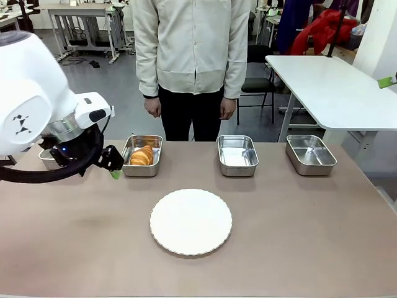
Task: Place the bread in the container.
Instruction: Place the Butter Roll into the Airtight Container indicated by the human.
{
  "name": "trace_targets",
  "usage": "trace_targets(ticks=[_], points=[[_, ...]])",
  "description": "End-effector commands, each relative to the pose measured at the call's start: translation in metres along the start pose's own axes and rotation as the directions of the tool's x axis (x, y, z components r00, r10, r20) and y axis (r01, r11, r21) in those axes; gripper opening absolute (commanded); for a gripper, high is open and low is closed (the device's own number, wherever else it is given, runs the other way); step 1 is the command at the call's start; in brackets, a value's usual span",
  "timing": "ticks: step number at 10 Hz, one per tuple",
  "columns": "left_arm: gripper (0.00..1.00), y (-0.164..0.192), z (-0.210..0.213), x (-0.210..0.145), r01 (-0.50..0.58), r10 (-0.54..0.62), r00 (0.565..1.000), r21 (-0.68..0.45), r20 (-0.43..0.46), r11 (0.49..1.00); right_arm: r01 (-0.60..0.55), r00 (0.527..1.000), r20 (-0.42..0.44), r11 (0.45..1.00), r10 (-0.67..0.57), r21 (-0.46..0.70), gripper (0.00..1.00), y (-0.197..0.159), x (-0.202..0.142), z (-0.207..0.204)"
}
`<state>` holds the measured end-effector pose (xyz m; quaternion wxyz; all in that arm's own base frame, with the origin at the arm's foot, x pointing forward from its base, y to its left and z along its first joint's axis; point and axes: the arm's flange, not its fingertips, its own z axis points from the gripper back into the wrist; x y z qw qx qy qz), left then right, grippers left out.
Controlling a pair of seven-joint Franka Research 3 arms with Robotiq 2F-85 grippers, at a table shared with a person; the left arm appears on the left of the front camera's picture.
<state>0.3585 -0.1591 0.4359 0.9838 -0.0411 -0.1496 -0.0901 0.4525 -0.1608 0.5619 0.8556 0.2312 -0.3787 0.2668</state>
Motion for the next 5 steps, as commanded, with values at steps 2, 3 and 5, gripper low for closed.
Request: trace_targets(ticks=[2,3,5], points=[[1.00,0.014,-0.013,-0.012,-0.024,0.024,1.000,0.012,-0.017,1.000,-0.007,1.000,0.019,1.000,0.007,0.011,1.00,0.000,0.001,-0.001],[1.00,0.001,0.002,0.002,-0.005,0.005,1.000,-0.001,0.006,1.000,-0.007,1.000,0.019,1.000,0.007,0.011,1.00,0.000,0.001,-0.001],[1.00,0.001,0.002,0.002,-0.005,0.005,1.000,-0.001,0.006,1.000,-0.007,1.000,0.019,1.000,0.007,0.011,1.00,0.000,0.001,-0.001]])
